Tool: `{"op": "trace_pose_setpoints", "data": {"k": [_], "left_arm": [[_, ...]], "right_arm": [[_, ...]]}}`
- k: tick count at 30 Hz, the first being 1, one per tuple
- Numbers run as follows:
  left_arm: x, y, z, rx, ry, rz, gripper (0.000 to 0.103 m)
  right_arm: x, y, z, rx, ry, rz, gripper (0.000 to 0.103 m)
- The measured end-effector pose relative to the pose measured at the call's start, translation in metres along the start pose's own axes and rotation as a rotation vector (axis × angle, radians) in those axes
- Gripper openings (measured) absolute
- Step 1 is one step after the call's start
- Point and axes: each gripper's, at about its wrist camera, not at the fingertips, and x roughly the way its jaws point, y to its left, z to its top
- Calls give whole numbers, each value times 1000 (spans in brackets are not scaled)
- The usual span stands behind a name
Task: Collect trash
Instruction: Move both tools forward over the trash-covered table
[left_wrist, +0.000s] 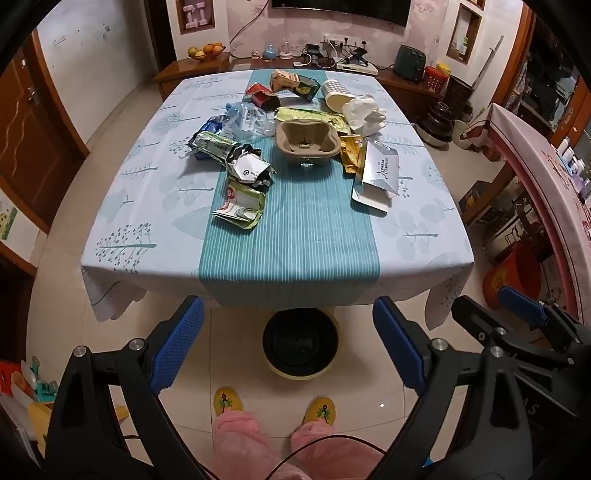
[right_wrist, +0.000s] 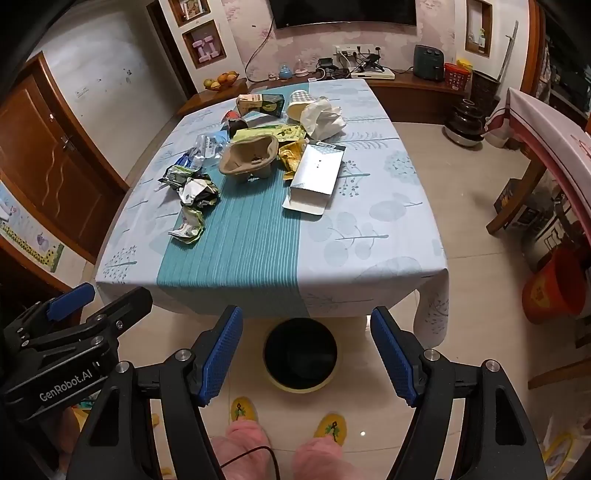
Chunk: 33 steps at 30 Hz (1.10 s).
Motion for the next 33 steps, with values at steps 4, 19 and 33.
{"op": "trace_pose_setpoints", "data": {"k": [4,19,33], "left_arm": [[-1,0,0,-6,-12,-29,89],[-10,3,-1,3,-27,-20,89],[-5,-4,6,-16,-40,-13,89]], "right_arm": [[0,10,-2,-5,-1,2,73],[0,7,4,-34,-8,18,73],[-2,7,12,-57,-30,13,73]]}}
